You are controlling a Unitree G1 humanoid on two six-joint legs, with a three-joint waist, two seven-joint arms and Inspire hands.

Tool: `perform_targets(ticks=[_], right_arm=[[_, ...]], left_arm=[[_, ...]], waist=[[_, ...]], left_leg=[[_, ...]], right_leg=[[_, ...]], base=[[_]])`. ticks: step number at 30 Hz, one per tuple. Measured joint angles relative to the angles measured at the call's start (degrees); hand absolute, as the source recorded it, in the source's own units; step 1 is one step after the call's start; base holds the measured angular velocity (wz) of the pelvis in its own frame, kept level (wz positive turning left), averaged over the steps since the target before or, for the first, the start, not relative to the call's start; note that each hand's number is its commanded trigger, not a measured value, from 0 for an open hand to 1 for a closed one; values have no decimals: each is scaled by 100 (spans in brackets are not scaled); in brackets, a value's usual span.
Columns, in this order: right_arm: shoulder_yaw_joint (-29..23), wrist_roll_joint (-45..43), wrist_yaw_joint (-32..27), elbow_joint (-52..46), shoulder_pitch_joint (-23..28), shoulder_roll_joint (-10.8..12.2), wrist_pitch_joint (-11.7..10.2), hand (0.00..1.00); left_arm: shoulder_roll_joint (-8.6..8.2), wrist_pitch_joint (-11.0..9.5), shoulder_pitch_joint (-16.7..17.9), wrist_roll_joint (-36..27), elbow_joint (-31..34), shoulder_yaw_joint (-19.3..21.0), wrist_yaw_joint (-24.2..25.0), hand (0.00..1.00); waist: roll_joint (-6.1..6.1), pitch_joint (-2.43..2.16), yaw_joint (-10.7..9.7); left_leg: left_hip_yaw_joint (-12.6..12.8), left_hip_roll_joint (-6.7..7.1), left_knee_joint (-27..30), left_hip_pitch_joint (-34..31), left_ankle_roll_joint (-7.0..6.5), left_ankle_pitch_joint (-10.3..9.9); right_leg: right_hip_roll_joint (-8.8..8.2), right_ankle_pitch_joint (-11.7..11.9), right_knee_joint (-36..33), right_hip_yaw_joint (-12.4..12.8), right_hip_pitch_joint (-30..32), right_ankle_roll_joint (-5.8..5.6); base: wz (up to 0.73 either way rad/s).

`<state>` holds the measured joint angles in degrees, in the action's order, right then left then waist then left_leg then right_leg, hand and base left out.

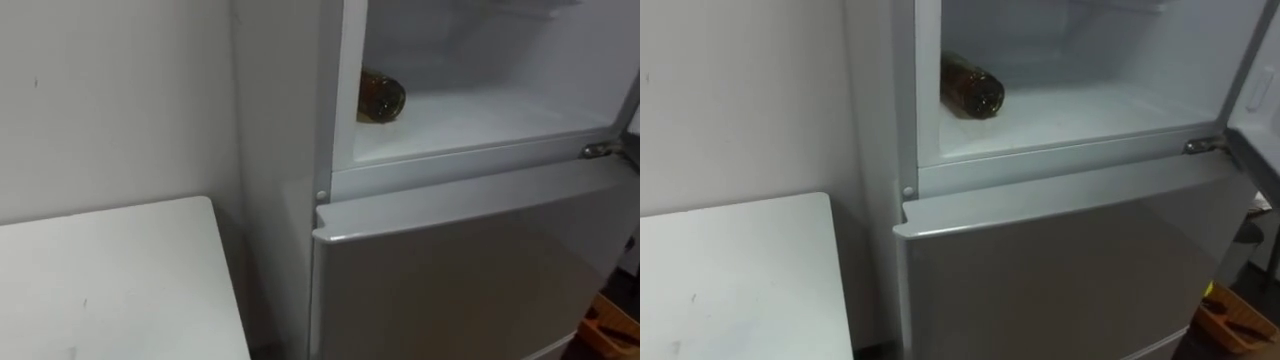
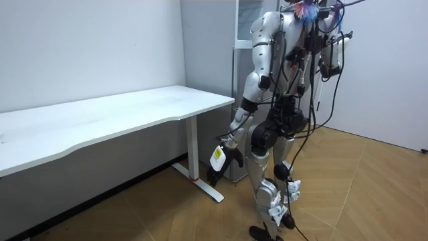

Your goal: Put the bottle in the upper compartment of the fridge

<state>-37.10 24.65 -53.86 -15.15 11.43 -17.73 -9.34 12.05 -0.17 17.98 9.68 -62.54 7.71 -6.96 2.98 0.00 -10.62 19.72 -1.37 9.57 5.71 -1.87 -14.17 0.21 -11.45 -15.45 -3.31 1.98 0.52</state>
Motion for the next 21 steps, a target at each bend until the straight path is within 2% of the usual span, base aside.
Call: perform_targets(ticks=[9, 13, 17, 21], right_arm=[[3, -41, -101, -145, 7, 0, -8, 0], [210, -34, -64, -147, 5, -1, -102, 0], [282, -17, 95, -151, 3, -1, -124, 0], [501, -24, 162, -314, -10, -5, -138, 0]], left_arm=[[14, -2, -78, 2, -164, -104, -15, 0], [13, -2, -76, 4, -164, -161, -19, 0], [15, -8, -91, 5, -154, -232, -23, 0], [23, -14, -94, 2, -153, -314, -27, 0]], waist=[[44, -2, -1], [71, -2, 33], [54, 0, 149], [5, 1, 165]], left_leg=[[-111, 8, 12, -1, 0, 1], [-115, 1, 17, -10, 0, 0], [-116, 2, -12, -12, 0, 0], [-130, 0, -16, -24, 1, 0]], right_leg=[[0, 4, 71, -62, -123, -3], [-1, 9, 92, -79, -133, 0], [-1, 14, 120, -83, -125, -5], [-3, 15, 128, -115, -129, -5]], base=[[3], [1], [0], [3]])
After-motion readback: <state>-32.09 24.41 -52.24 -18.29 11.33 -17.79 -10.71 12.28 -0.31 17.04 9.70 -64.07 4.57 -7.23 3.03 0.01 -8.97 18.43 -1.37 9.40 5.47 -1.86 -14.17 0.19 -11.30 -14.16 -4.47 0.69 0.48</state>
